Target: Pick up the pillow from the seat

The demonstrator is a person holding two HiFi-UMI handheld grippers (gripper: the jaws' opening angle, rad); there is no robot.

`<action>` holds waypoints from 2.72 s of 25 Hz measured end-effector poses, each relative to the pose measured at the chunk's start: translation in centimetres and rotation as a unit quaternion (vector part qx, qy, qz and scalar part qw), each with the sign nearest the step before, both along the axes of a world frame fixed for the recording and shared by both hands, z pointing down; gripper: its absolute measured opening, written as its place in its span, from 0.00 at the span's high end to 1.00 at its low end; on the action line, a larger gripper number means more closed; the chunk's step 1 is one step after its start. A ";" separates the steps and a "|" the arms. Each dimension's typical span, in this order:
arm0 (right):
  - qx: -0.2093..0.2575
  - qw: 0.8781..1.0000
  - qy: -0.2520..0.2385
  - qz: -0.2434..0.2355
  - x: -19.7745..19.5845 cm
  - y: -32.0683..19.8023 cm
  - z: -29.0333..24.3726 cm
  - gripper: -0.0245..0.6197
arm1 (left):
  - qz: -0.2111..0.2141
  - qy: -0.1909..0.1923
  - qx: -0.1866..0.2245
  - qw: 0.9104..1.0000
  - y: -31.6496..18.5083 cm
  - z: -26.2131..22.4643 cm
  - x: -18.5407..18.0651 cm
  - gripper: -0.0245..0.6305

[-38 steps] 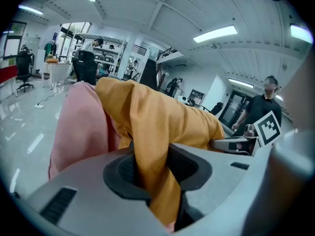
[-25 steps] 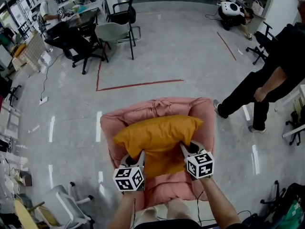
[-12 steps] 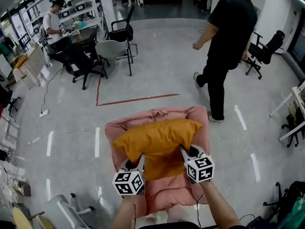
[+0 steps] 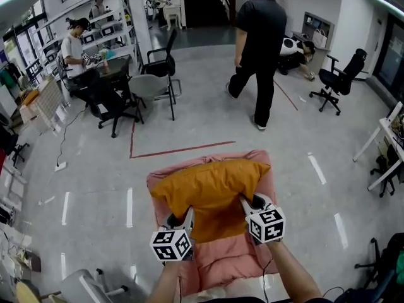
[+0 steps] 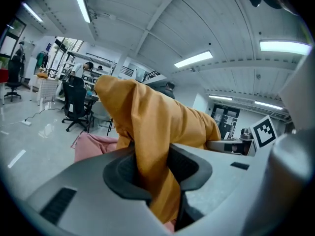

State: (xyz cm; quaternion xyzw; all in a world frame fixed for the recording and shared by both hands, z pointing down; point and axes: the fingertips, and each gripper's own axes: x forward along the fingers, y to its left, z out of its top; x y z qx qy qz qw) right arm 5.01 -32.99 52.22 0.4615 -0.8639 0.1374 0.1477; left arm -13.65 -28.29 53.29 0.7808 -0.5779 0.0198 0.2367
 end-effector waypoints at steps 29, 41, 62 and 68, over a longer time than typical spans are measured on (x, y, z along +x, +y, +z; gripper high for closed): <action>0.086 0.995 -0.007 0.046 -3.2 9.3 -8.7 0.84 | 0.043 0.000 0.078 0.996 6.5 -8.9 -3.8 0.75; 0.099 0.994 -0.016 0.050 -1.6 10.7 -10.0 0.84 | 0.039 -0.004 0.101 0.994 7.6 -10.5 -2.2 0.75; 0.110 0.993 -0.033 0.035 4.7 17.4 -12.2 0.84 | 0.017 -0.007 0.106 0.994 14.9 -12.6 4.0 0.75; 0.113 0.992 -0.037 0.029 5.9 19.5 -12.7 0.84 | 0.011 -0.008 0.107 0.994 17.3 -13.2 5.2 0.75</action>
